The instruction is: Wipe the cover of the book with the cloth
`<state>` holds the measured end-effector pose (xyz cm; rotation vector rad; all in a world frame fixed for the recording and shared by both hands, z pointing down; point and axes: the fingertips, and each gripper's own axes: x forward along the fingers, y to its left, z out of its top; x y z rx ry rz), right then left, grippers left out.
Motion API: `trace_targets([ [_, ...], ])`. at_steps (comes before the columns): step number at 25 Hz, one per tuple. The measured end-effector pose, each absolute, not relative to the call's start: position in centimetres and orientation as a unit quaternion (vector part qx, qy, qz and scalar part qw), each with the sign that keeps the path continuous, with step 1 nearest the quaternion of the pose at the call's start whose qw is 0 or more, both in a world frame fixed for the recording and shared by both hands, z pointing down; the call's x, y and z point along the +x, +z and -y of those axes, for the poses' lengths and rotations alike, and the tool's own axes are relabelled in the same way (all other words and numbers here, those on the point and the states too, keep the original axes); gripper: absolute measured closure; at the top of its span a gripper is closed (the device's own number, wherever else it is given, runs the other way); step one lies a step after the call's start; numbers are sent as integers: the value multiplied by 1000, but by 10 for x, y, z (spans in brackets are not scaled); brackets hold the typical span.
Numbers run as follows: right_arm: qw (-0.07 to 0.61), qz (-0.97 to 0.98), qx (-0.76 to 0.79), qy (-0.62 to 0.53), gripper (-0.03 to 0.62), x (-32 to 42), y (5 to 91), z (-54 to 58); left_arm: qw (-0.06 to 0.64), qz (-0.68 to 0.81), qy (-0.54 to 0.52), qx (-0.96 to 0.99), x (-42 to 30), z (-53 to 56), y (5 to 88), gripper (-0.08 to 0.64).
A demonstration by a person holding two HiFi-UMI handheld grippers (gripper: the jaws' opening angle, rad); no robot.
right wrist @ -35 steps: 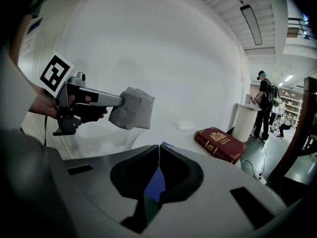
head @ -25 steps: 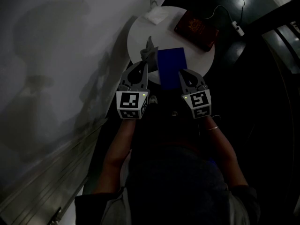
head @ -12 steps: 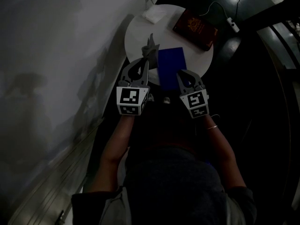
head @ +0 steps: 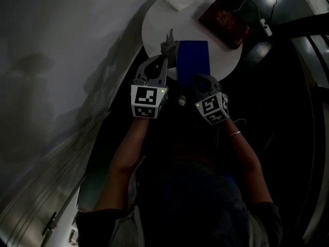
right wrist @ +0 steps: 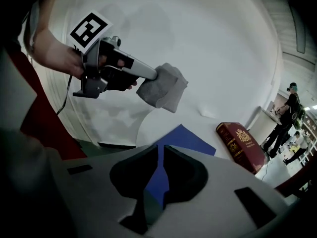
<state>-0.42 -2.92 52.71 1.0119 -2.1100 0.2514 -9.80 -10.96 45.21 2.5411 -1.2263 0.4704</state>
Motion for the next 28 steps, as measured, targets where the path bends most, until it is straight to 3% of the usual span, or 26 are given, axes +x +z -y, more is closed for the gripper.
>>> trace_targets([
  [15, 457, 844, 276, 42, 558, -36, 560, 5, 162, 462, 178, 853, -109, 94, 469, 535],
  [28, 540, 818, 200, -6, 437, -49, 593, -7, 184, 480, 178, 839, -124, 91, 486, 535],
])
